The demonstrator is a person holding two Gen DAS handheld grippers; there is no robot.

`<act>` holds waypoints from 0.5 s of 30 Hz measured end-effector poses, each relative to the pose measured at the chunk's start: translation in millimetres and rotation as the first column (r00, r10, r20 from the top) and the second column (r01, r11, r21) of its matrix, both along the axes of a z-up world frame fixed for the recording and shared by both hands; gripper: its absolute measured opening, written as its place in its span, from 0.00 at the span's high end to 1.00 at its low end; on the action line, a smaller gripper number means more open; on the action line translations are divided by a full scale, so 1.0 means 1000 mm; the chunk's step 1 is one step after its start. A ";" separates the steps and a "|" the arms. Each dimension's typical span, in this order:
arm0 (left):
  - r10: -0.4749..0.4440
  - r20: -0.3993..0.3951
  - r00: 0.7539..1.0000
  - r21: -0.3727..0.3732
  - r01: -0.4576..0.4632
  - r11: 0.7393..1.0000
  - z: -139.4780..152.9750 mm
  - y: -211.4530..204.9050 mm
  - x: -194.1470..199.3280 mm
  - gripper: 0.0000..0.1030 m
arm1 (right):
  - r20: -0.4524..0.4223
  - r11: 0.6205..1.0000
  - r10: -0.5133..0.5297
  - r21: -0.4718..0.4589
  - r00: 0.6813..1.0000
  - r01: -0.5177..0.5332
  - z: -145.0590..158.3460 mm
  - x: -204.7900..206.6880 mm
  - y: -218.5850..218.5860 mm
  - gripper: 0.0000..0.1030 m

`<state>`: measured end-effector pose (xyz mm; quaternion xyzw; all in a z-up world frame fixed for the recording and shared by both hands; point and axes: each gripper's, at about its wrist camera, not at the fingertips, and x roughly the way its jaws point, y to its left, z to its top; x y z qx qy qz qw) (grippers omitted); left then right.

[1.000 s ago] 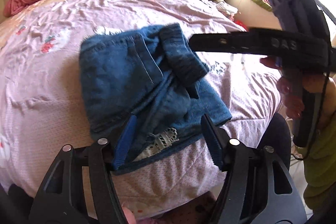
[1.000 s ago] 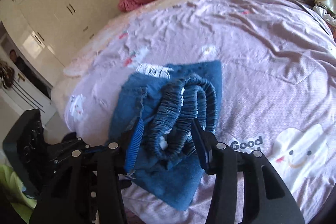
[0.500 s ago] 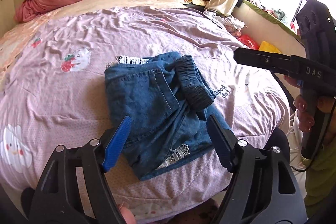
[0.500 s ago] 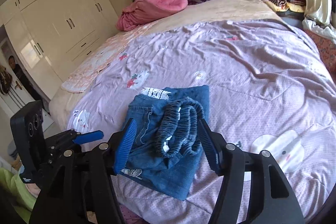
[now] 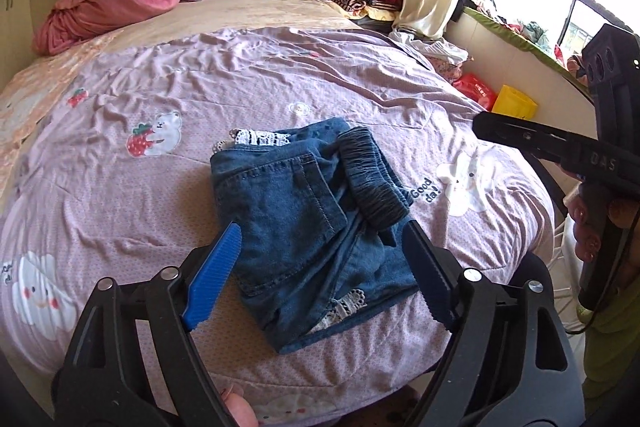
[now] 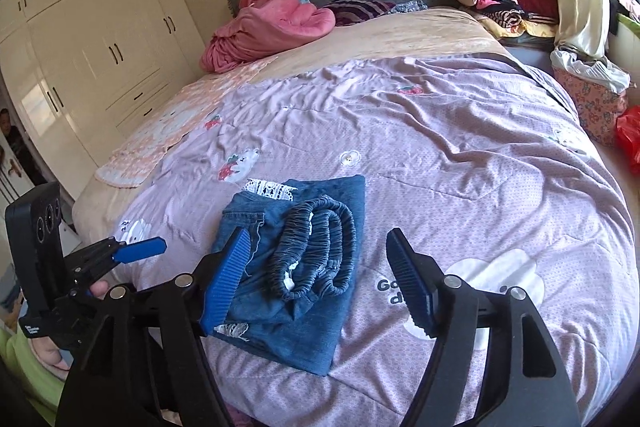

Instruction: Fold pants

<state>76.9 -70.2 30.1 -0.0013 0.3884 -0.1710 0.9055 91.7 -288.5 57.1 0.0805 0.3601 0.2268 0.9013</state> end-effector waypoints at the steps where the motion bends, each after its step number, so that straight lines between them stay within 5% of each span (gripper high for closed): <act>1: 0.002 0.001 1.000 0.003 -0.002 1.000 0.000 0.001 0.001 0.23 | 0.001 1.000 -0.004 -0.002 1.000 0.004 -0.001 -0.001 0.000 0.29; 15: 0.144 -0.082 0.986 0.080 -0.137 0.987 -0.048 0.034 0.047 0.14 | -0.137 1.000 -0.010 -0.019 0.991 0.008 -0.069 0.022 0.013 0.24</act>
